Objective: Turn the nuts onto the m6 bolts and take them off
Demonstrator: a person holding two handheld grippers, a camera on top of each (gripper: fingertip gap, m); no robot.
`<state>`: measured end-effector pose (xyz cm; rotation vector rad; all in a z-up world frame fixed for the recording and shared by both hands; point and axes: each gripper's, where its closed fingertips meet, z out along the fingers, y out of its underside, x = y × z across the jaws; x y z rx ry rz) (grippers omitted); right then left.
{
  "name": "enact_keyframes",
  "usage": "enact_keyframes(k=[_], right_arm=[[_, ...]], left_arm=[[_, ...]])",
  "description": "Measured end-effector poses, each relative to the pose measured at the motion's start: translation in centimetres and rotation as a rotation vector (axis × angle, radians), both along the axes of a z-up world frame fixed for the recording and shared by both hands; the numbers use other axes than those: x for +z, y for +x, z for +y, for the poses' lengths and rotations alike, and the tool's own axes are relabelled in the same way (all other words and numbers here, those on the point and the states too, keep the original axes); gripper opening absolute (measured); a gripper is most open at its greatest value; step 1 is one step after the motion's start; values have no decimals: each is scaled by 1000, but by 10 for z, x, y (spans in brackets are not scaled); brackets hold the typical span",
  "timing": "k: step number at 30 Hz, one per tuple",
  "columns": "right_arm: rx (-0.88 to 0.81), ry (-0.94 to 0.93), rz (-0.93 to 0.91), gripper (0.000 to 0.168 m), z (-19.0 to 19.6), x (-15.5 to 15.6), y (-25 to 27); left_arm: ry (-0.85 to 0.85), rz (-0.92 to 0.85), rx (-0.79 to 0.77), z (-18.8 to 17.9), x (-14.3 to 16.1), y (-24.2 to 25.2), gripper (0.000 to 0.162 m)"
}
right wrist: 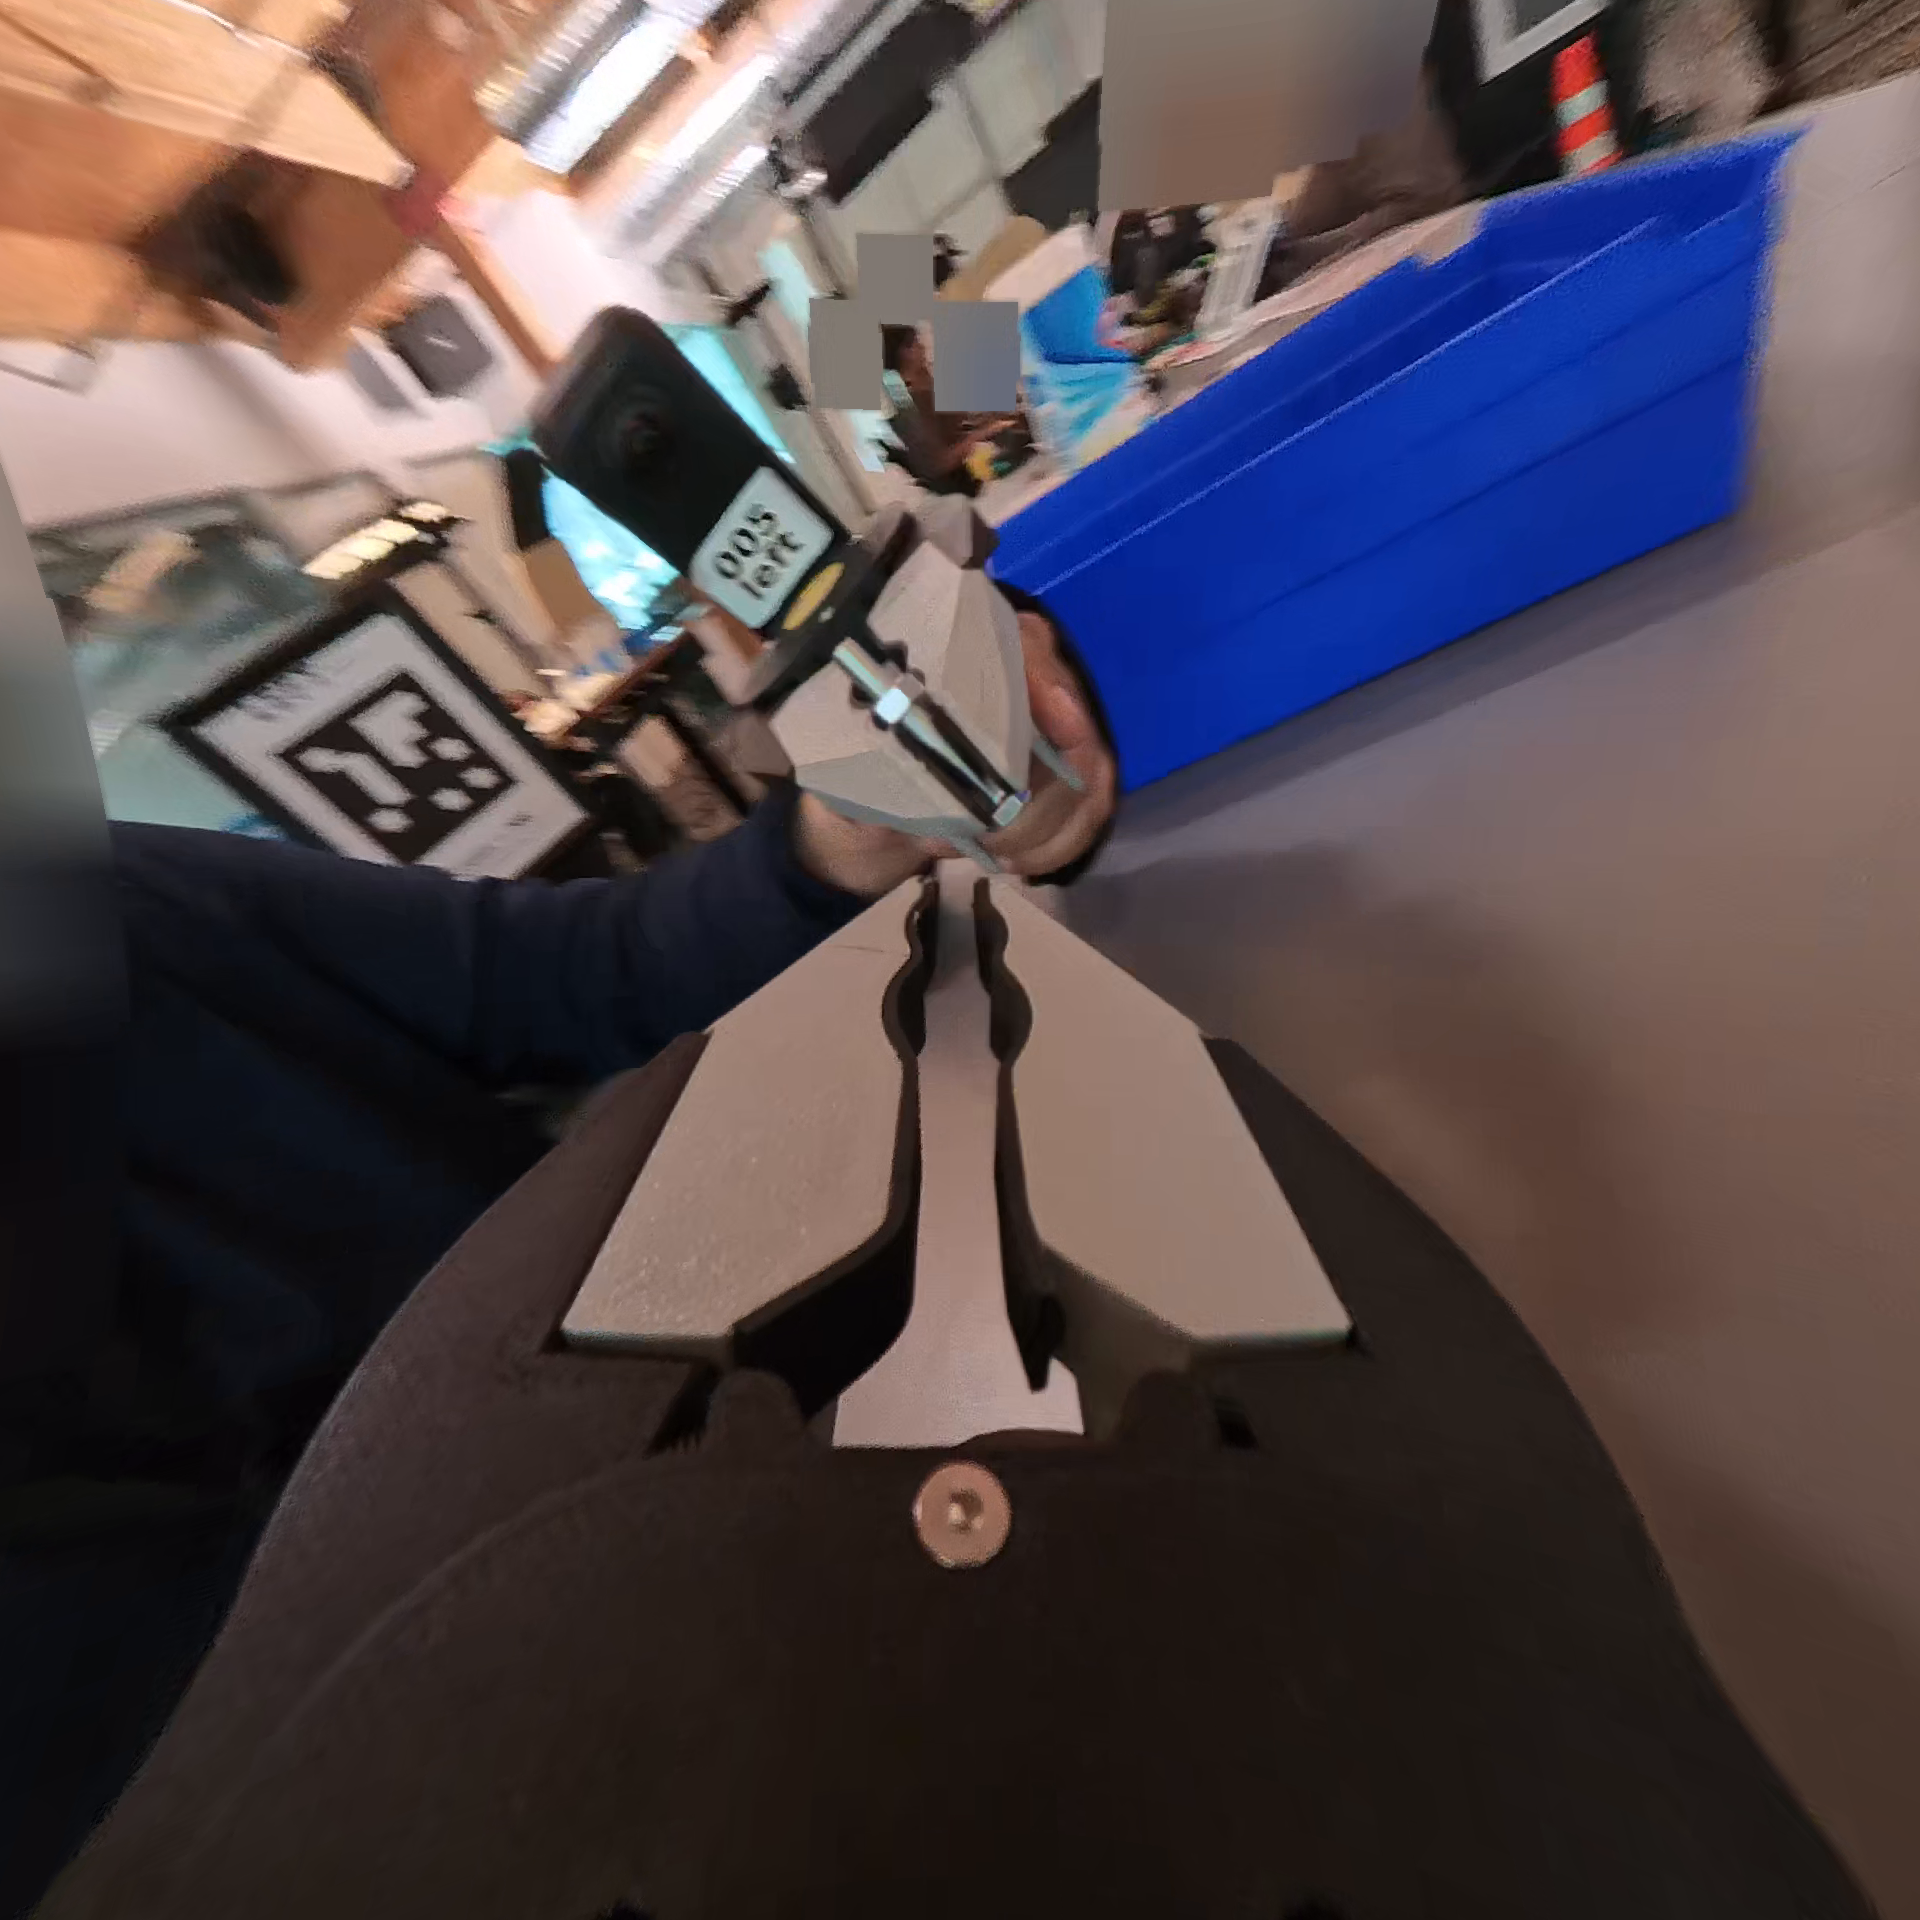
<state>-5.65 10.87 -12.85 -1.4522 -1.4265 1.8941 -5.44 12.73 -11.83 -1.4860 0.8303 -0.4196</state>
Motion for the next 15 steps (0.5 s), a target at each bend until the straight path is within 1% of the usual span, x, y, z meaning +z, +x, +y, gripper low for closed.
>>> enact_keyframes(k=[1, 3, 5, 6, 8, 11, 13, 15], right_arm=[[-44, 47, 11, 5, 6, 2, 0], [-102, 79, 44, 9, 13, 9, 1], [-137, 98, 40, 19, 16, 9, -1], [-147, 116, 33, 22, 16, 7, -3], [-156, 161, 9, 21, 15, 1, -6], [-188, 225, -22, 14, 16, -7, -11], [-198, 247, -20, 6, 16, -8, -12], [-212, 265, -24, 4, 17, -8, -12]], left_arm=[[-46, 16, 19, 4, -8, -2, 3], [-155, 67, 37, 10, -29, -3, 3], [-215, 122, 57, 13, -46, -2, 3], [-237, 134, 62, 14, -51, 0, 3], [-261, 126, 63, 15, -54, 3, 3], [-267, 104, 43, 13, -52, 7, 3], [-279, 95, 50, 13, -52, 8, 3], [-284, 89, 56, 14, -52, 8, 3]])
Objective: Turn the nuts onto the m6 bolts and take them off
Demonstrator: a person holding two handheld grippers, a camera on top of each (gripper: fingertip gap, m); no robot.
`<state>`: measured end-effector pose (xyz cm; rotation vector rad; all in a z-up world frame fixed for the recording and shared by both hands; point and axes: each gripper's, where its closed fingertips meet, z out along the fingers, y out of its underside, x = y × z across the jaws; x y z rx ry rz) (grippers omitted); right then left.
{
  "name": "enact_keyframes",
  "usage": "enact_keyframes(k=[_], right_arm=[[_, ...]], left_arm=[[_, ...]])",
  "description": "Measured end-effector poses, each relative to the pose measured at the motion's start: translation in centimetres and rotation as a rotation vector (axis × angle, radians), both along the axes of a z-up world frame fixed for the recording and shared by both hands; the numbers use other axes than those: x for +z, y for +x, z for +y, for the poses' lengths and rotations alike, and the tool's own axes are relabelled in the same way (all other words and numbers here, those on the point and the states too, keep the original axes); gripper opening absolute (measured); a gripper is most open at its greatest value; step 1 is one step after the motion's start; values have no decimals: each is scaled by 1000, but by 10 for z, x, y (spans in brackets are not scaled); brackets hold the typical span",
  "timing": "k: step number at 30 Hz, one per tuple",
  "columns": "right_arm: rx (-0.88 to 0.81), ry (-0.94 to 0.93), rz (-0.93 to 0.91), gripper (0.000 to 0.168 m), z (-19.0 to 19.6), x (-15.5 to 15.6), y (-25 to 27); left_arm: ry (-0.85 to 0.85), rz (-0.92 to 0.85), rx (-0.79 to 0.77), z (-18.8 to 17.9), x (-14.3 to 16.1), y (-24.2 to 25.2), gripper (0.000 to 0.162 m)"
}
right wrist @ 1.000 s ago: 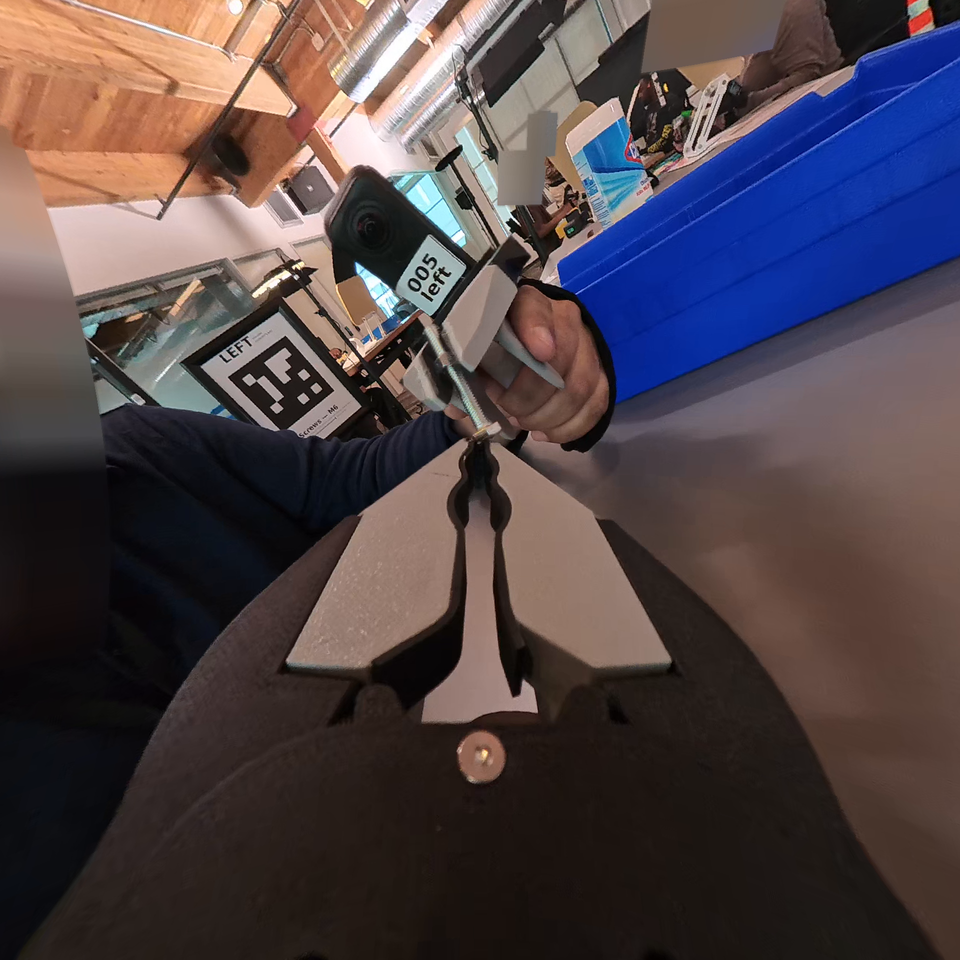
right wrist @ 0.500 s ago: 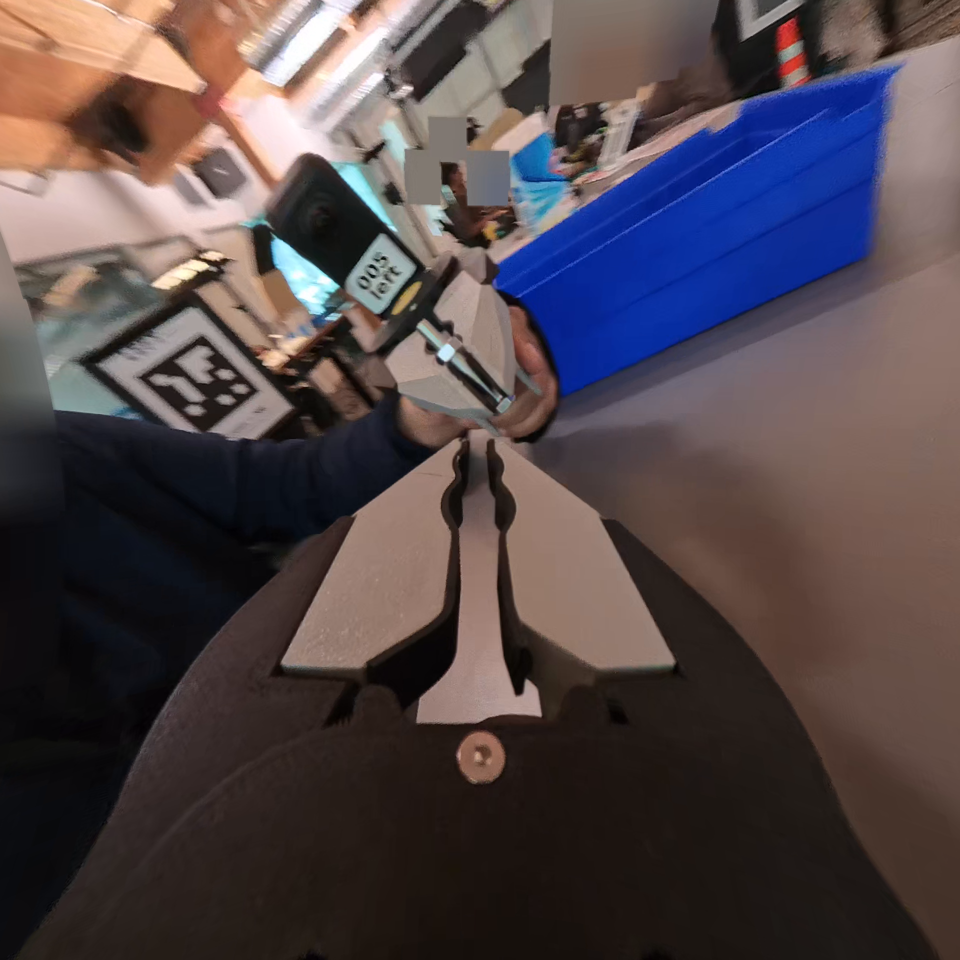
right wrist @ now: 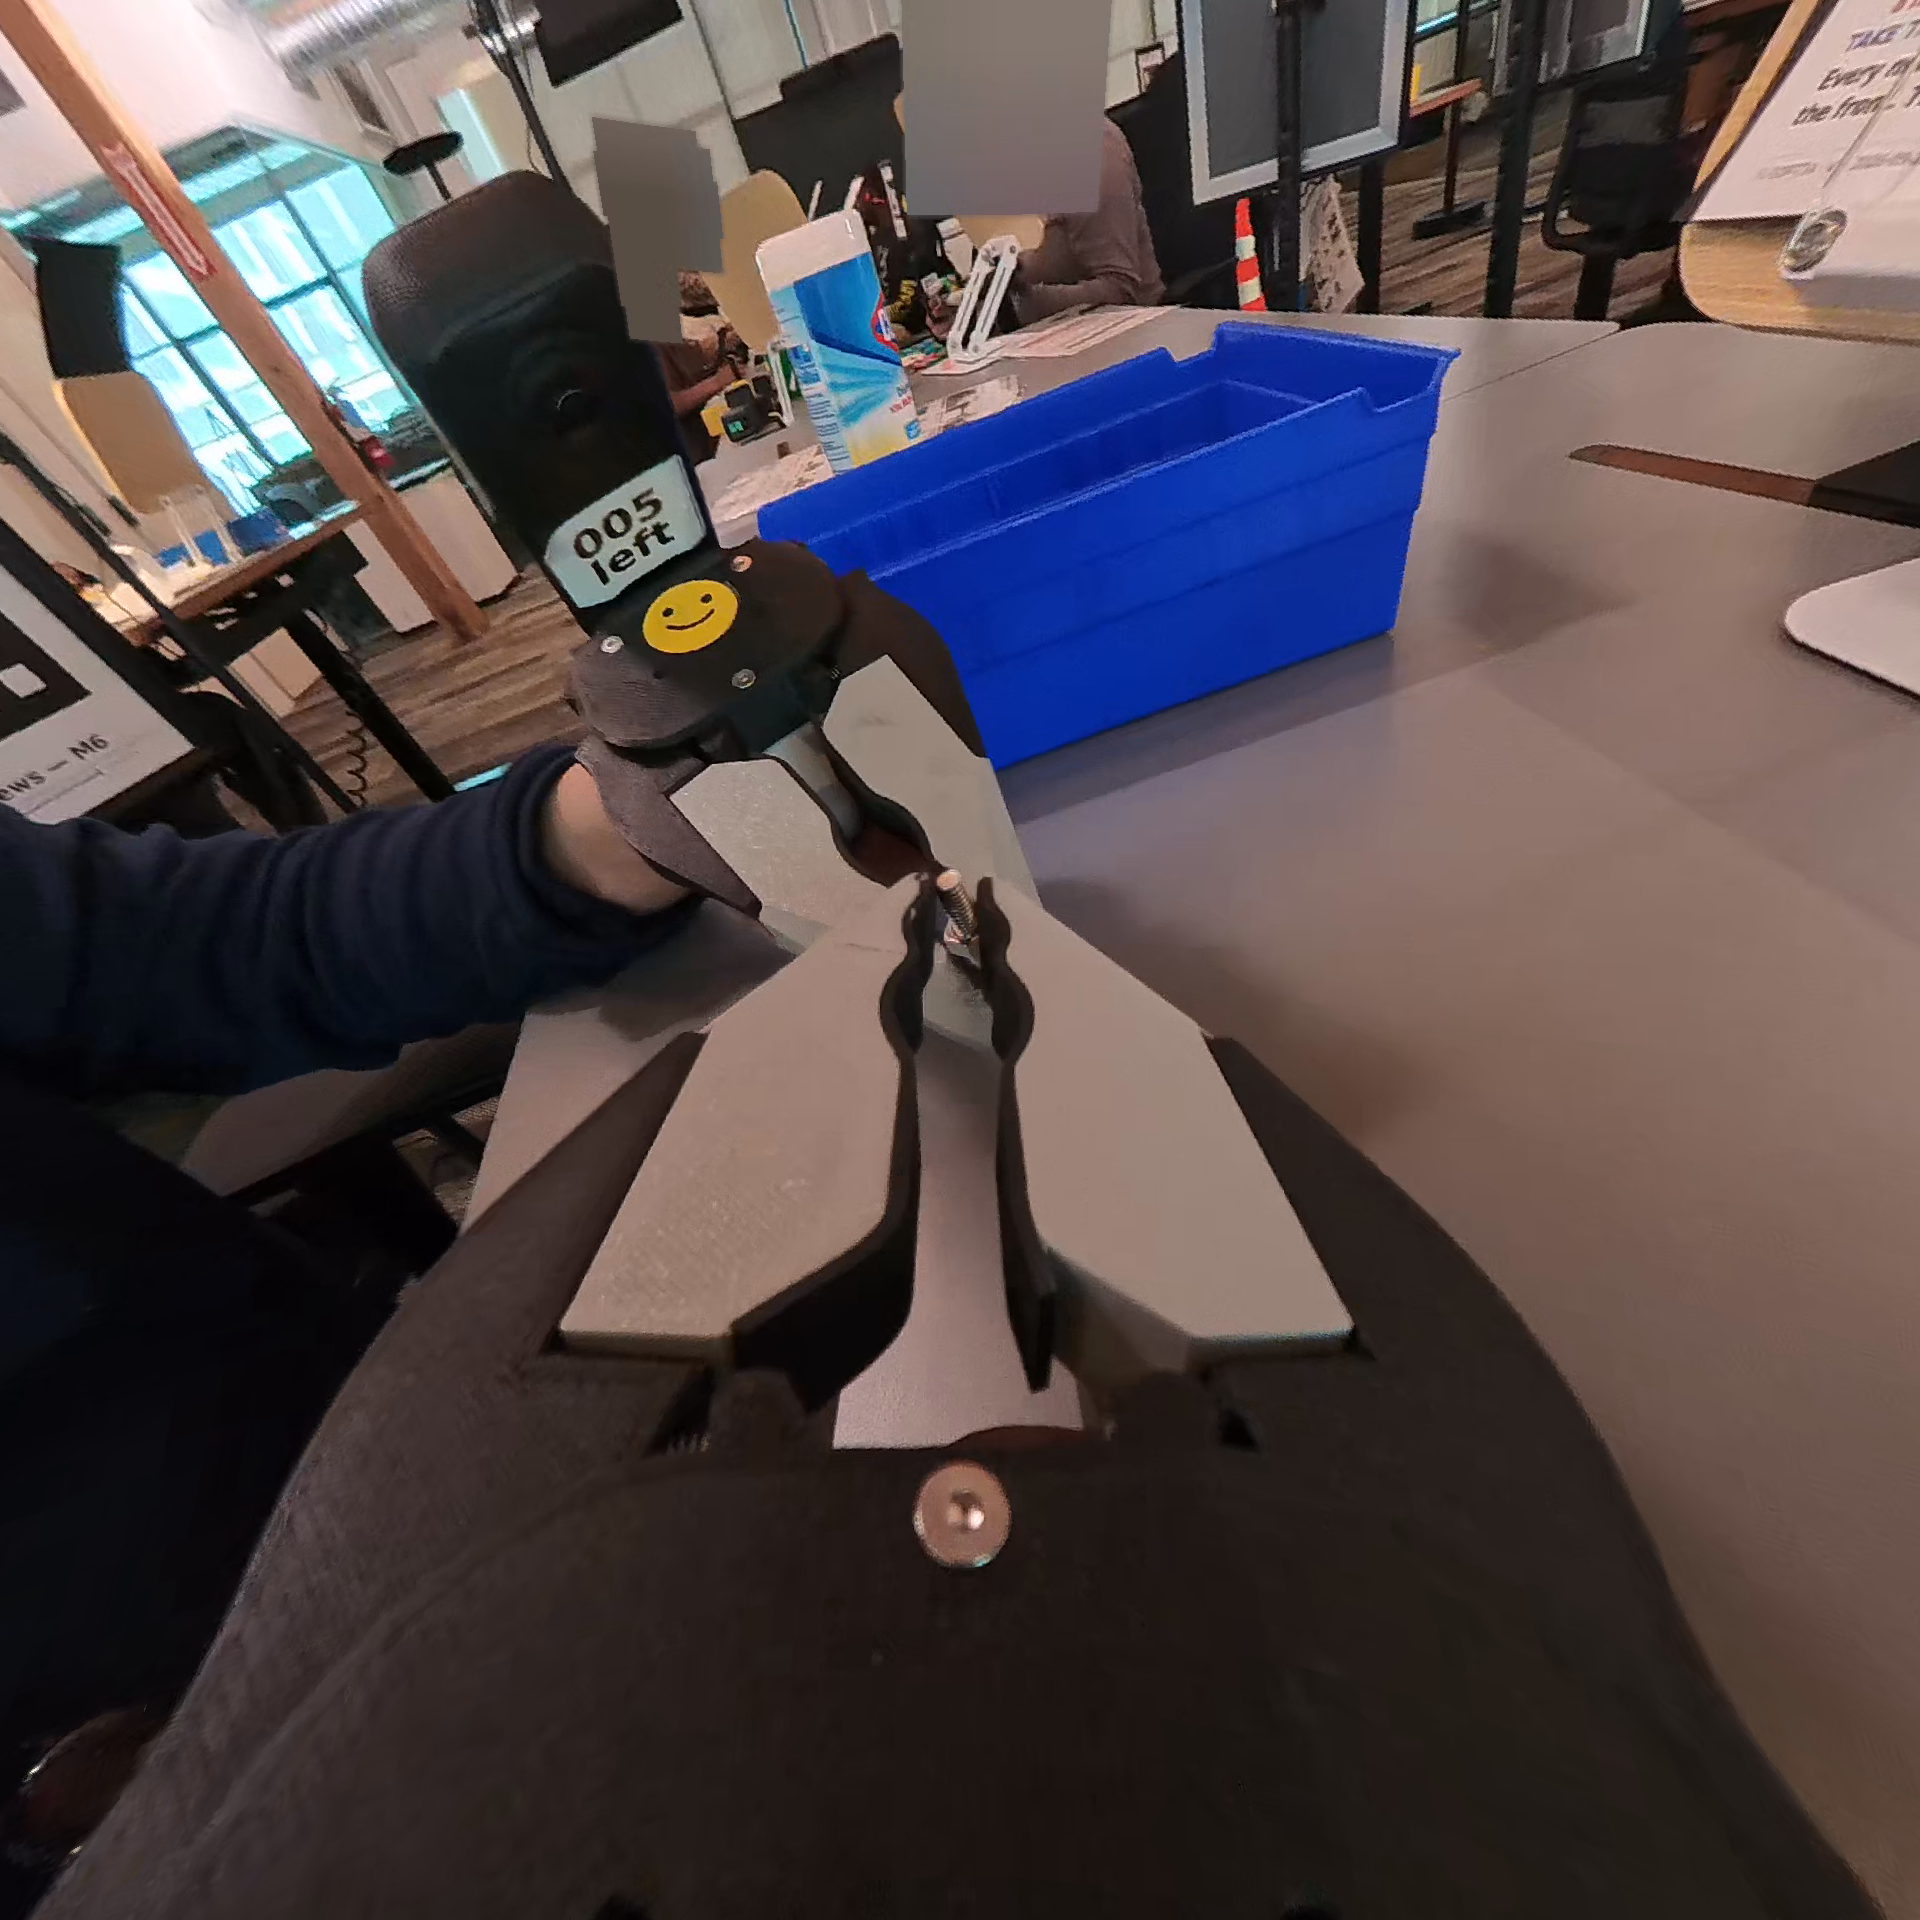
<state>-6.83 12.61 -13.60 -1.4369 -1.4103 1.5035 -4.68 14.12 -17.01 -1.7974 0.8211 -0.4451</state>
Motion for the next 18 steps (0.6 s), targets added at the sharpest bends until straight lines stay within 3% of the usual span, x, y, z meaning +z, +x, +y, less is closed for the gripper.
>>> enact_keyframes(k=[3, 12, 15, 18], right_arm=[[-60, 40, -1, 2, 10, 1, 2], [-38, -44, 76, 3, 9, 16, 5], [-56, -31, 88, 22, 12, 19, 7], [-57, 12, 82, 28, 8, 18, 5]], left_arm=[[-1, -27, 12, 1, 2, 0, 6], [31, -107, 24, 2, 18, -2, 3], [23, -150, 19, 1, 24, 0, 3], [17, -162, 15, 1, 24, 4, 3]])
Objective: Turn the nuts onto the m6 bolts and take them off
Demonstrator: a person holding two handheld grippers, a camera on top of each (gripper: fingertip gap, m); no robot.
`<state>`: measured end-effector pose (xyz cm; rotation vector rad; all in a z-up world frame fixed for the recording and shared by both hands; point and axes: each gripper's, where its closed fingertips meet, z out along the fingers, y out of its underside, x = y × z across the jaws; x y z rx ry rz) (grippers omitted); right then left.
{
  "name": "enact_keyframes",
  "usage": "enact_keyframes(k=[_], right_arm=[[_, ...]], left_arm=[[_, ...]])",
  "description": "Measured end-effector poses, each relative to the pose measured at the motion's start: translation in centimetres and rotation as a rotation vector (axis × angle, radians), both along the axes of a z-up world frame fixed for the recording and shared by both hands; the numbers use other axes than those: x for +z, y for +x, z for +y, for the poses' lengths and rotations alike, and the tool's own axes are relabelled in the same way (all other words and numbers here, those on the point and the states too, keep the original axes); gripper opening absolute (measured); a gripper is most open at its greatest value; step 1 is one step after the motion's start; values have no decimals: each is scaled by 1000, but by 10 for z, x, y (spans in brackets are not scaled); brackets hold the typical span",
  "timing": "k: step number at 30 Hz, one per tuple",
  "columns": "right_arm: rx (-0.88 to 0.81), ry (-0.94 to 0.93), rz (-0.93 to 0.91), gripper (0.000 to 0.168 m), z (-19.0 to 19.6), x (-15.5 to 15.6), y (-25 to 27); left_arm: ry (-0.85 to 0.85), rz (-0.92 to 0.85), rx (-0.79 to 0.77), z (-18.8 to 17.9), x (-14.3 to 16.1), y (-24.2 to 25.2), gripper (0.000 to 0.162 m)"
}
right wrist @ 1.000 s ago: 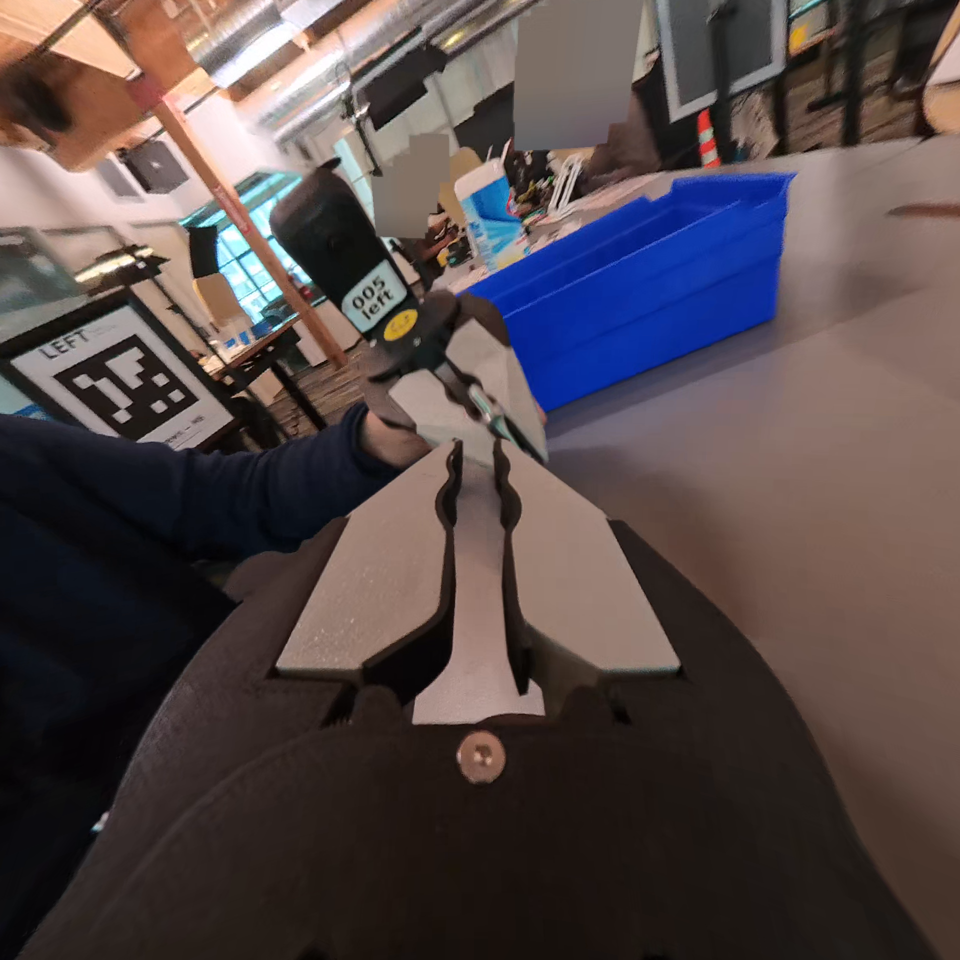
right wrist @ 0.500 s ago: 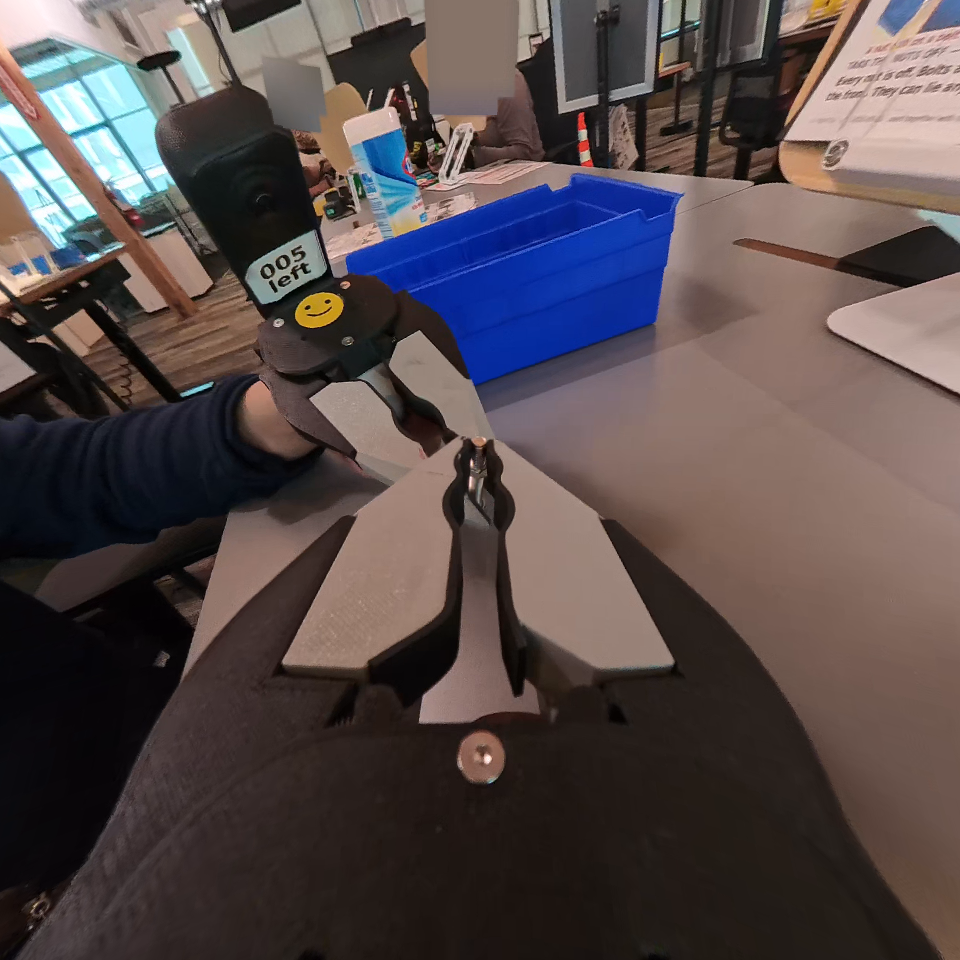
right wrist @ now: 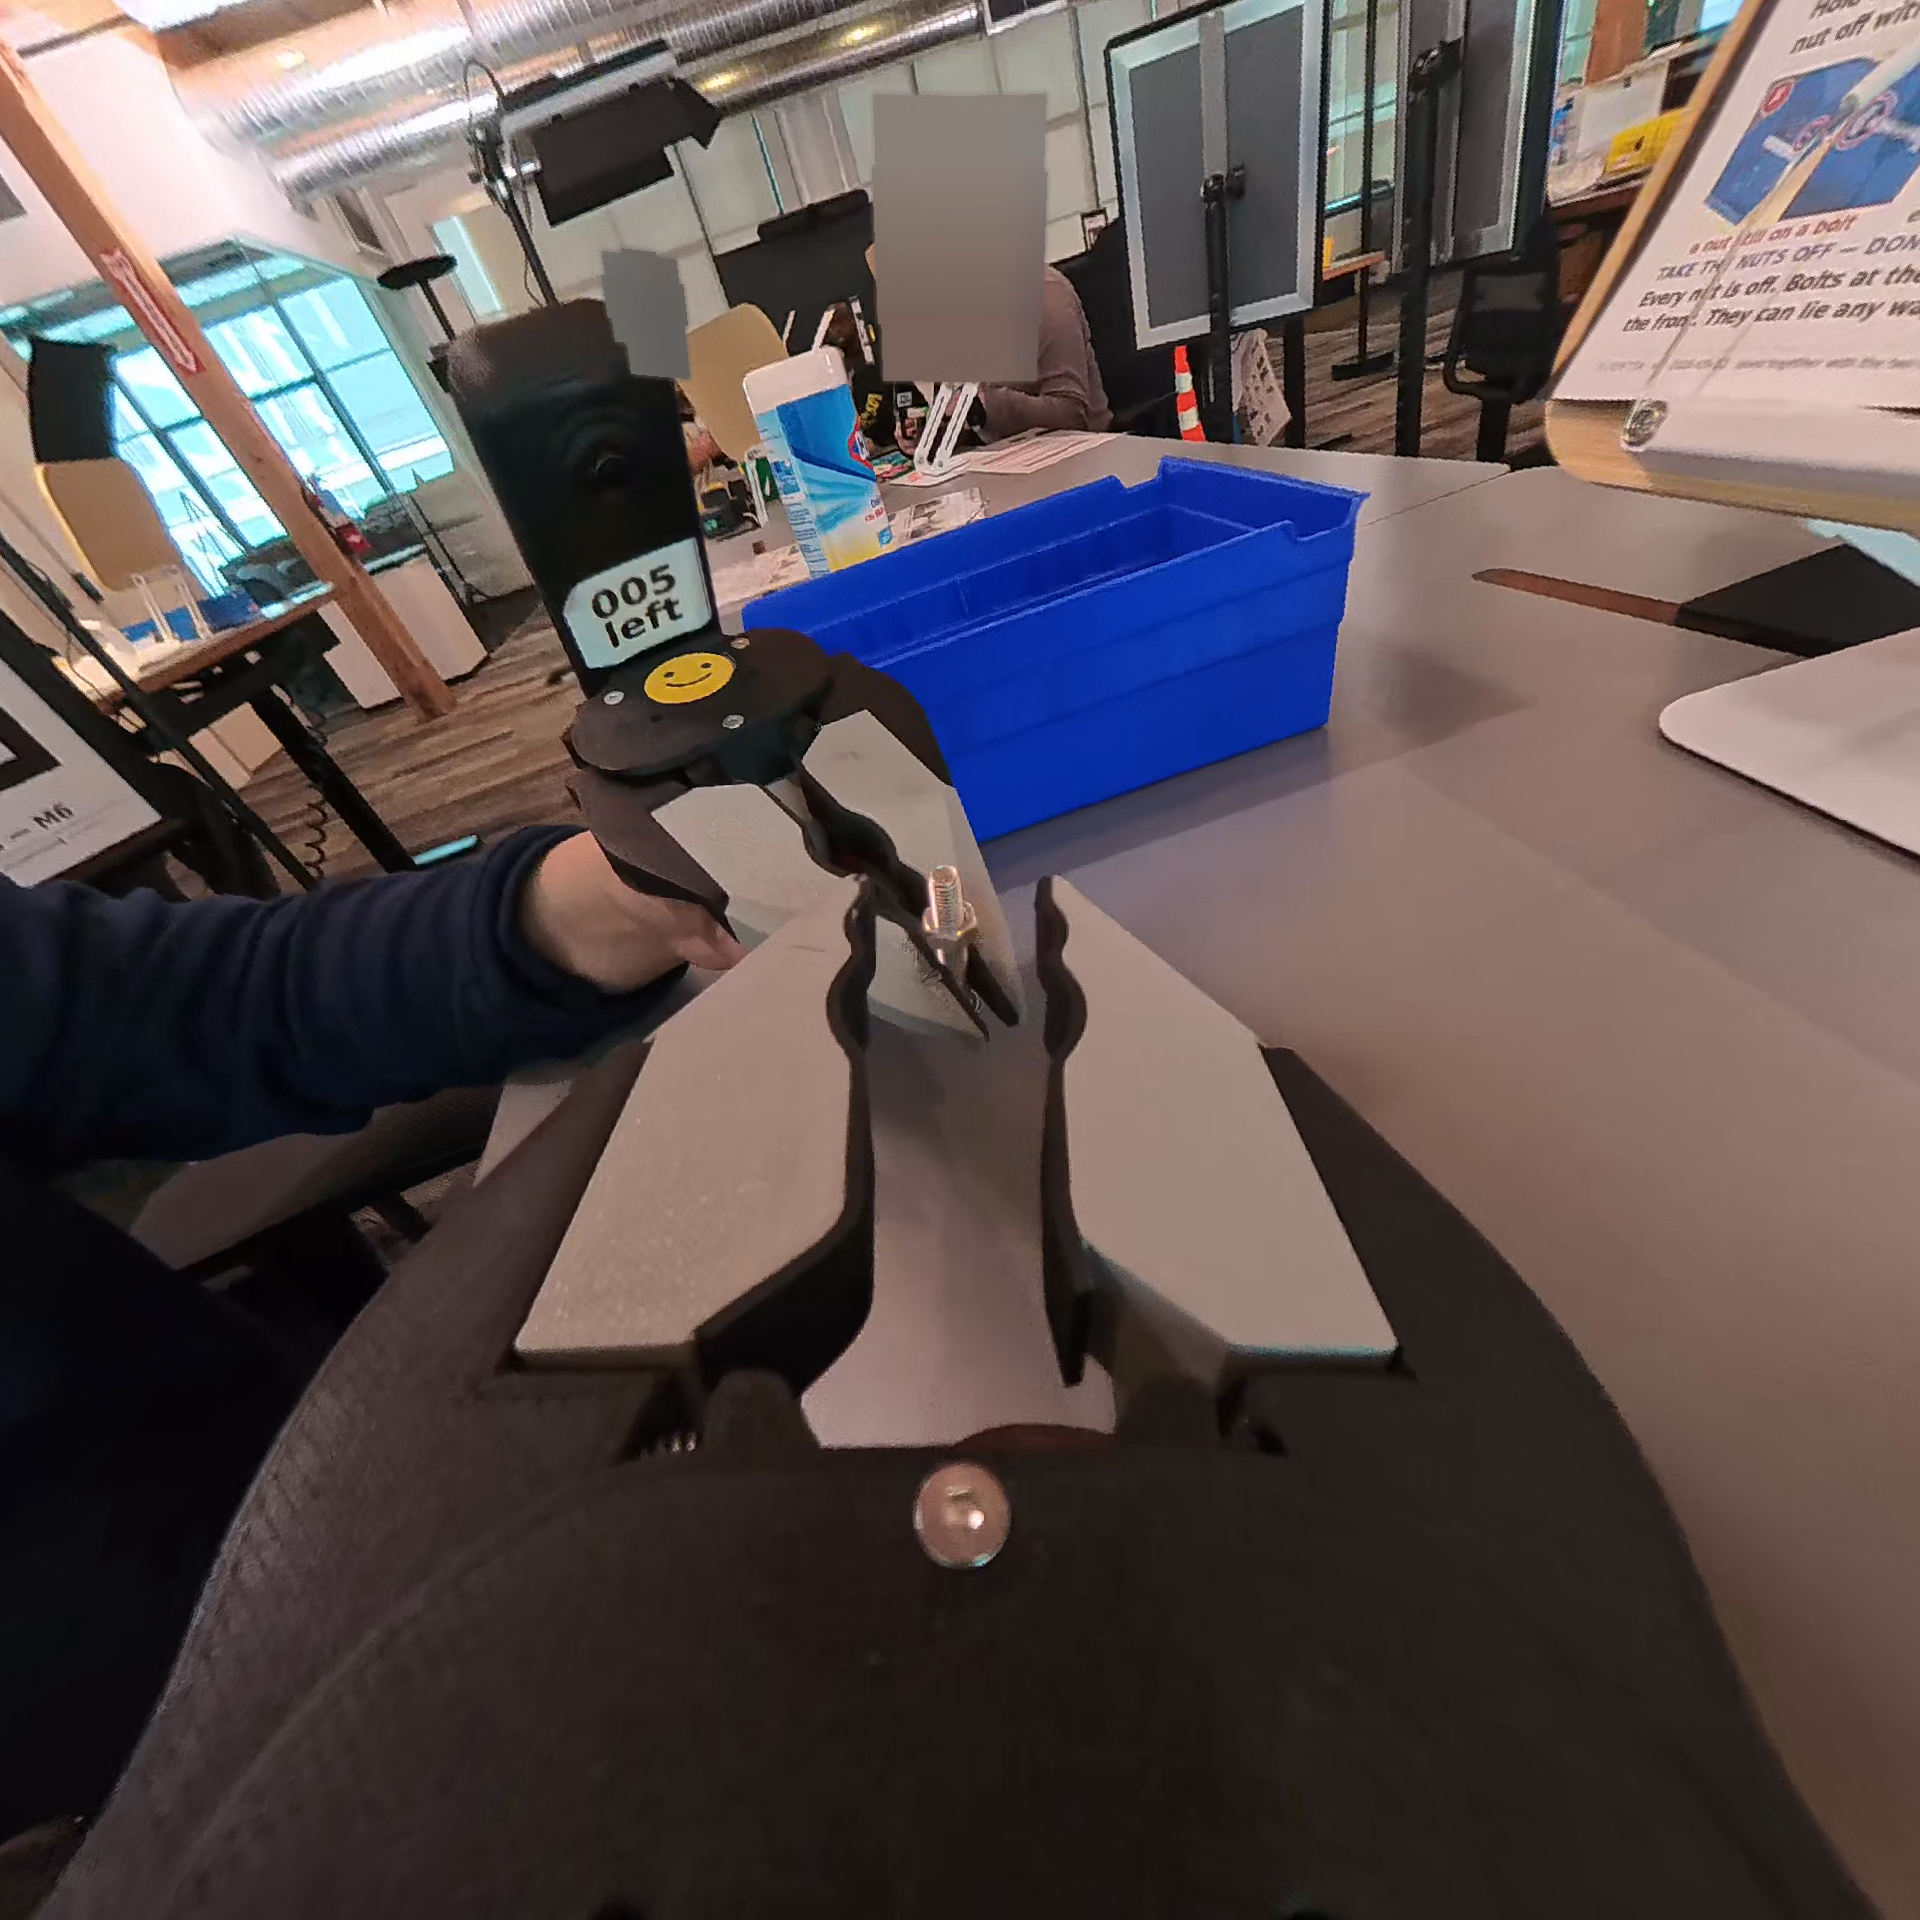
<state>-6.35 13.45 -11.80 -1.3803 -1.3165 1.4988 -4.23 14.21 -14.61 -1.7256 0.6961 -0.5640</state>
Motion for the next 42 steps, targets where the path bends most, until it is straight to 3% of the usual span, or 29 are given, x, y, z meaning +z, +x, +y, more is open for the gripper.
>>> enact_keyframes(k=[5, 8, 11, 15, 20, 22, 28, 34, 35, 36, 42], right_arm=[[-42, 43, 2, 24, 3, 1, -1], [-151, 42, 6, 2, 26, 3, 7], [-67, -30, 84, 15, 17, 18, 12], [-40, 38, 56, 29, 1, 14, 1], [-69, 11, 27, 28, 10, 8, 1], [-128, 3, 35, 11, 25, 9, 8], [-33, 20, 90, 28, 0, 22, 1], [-99, -28, 65, 30, 20, 17, 7], [-131, -34, 82, 14, 29, 19, 11], [-128, -45, 112, 18, 31, 24, 15], [-20, -8, 124, 27, -2, 28, 2]], left_arm=[[54, -36, 23, 0, 13, 1, 3], [90, -106, 68, 4, 27, -15, 3], [61, -93, 74, 6, 20, -19, 3], [48, -75, 28, 2, 15, -3, 3], [97, -70, 52, 3, 23, -3, 3], [91, -133, 57, 3, 30, -11, 3], [80, -89, 32, 1, 22, -1, 3], [114, -129, 55, 1, 34, -5, 3], [100, -152, 52, 1, 35, -9, 3], [101, -150, 69, 3, 34, -13, 3], [109, -116, 37, 0, 30, 2, 3]])
